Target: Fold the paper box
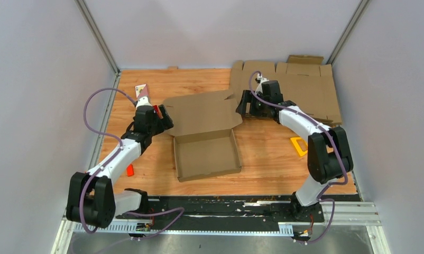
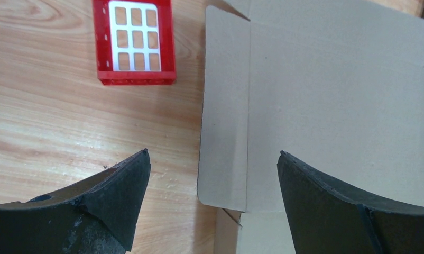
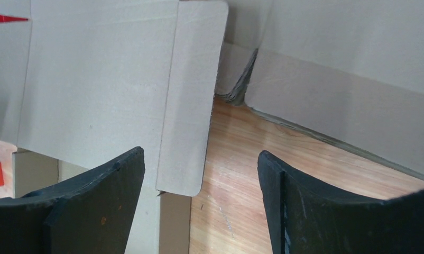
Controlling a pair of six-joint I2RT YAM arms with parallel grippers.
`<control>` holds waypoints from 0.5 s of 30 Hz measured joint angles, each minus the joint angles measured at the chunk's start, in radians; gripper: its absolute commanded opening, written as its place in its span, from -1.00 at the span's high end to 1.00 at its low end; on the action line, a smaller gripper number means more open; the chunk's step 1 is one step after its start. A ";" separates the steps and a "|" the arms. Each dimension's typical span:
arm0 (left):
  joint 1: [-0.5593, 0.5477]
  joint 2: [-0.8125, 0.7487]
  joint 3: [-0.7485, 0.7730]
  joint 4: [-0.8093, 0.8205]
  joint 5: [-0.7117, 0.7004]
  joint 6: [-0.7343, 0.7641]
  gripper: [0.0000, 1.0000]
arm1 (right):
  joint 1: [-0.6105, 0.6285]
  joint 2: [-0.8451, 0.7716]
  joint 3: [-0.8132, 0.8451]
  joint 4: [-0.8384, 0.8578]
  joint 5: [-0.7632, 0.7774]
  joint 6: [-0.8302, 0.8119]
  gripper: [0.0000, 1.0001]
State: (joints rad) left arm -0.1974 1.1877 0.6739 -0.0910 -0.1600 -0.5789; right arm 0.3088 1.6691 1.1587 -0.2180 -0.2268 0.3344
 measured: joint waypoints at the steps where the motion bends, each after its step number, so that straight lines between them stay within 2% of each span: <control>1: 0.002 0.013 0.000 0.003 0.008 -0.001 -0.90 | 0.000 0.015 0.004 0.000 -0.017 0.000 -0.53; 5: 0.009 0.054 0.000 0.007 0.032 -0.004 -0.86 | 0.002 0.081 0.032 -0.009 -0.062 0.004 -0.53; 10: 0.050 0.101 0.012 0.027 0.075 -0.023 -0.69 | 0.002 0.188 0.163 -0.047 -0.066 0.005 -0.47; 14: 0.087 0.189 0.071 0.029 0.123 -0.041 -0.52 | 0.005 0.272 0.239 -0.048 -0.080 0.011 -0.34; 15: 0.091 0.210 0.085 0.031 0.134 -0.043 -0.43 | 0.006 0.293 0.257 -0.056 -0.086 0.012 -0.26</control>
State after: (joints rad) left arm -0.1062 1.3979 0.7586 -0.0597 -0.0257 -0.6216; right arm 0.3153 1.9621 1.4155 -0.2737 -0.3126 0.3462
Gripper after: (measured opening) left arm 0.790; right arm 0.698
